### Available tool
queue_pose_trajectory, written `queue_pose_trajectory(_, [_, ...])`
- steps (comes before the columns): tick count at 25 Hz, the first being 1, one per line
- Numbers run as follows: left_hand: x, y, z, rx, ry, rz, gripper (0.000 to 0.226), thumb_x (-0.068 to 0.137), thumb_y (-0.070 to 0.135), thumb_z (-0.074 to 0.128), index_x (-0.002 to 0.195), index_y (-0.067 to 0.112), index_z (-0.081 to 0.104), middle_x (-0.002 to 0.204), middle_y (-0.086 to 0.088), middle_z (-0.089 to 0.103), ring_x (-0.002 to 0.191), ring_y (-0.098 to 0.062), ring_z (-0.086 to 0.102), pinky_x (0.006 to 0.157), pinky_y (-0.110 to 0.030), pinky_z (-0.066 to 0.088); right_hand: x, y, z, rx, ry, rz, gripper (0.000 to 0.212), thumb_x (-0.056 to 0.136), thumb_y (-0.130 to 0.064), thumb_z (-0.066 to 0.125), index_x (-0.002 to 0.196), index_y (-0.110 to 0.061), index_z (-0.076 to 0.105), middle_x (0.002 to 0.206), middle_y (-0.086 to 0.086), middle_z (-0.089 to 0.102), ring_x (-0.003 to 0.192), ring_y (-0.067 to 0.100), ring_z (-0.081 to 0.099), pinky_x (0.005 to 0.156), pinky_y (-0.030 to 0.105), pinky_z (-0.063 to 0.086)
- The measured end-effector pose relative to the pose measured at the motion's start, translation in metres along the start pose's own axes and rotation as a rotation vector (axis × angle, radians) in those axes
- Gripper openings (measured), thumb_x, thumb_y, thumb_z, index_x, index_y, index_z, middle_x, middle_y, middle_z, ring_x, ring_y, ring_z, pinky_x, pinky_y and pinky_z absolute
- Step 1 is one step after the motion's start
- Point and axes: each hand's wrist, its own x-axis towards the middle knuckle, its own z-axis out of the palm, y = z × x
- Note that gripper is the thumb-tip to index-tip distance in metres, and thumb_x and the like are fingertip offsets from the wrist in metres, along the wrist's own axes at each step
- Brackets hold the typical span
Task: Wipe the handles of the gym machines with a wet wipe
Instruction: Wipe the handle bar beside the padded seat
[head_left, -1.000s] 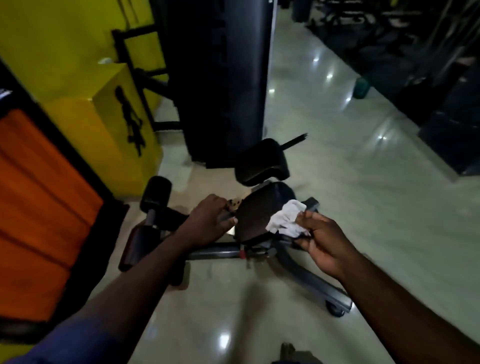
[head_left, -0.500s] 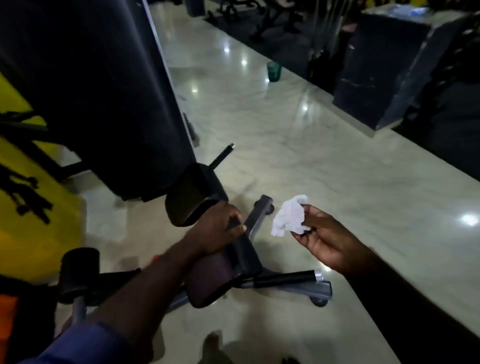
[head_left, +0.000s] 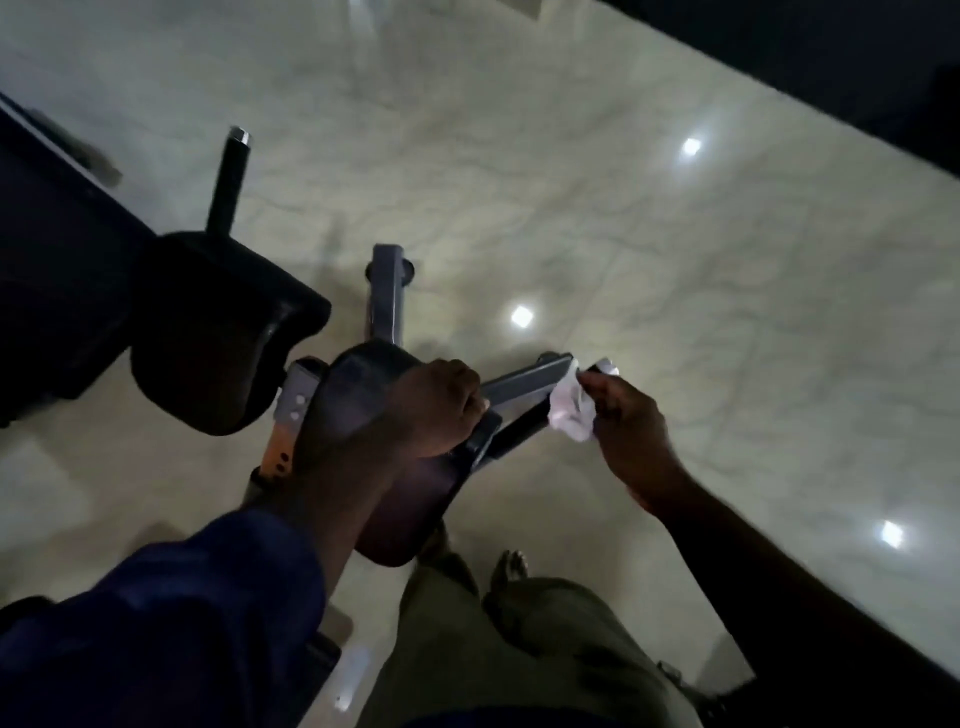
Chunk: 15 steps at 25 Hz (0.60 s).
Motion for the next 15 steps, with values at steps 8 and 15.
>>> queue_pose_trajectory(8, [0.003, -0.003, 0.016, 0.138, 0.095, 0.000, 0.028, 0.091, 0.037, 0.045, 0.095, 0.021, 0.068, 0.097, -0.001, 0.069, 0.090, -0.027, 0.065, 0.067, -0.037, 0.053, 0.014, 0.098, 0.082, -0.686, -0.038, -0.827, 0.035, 0.104, -0.014, 0.056, 0.139, -0.015, 0.064, 0.141, 0.010, 0.061, 0.139, 0.033, 0.050, 0.121, 0.047, 0.034])
queue_pose_trajectory(15, [-0.001, 0.000, 0.017, 0.164, 0.065, -0.034, 0.031, 0.093, 0.043, 0.040, 0.103, 0.027, 0.065, 0.107, 0.004, 0.068, 0.097, -0.024, 0.064, 0.077, -0.036, 0.053, -0.015, 0.112, 0.108, -0.419, -0.001, -0.906, 0.028, 0.106, -0.004, 0.052, 0.128, -0.001, 0.068, 0.136, 0.015, 0.064, 0.128, 0.034, 0.058, 0.102, 0.043, 0.051])
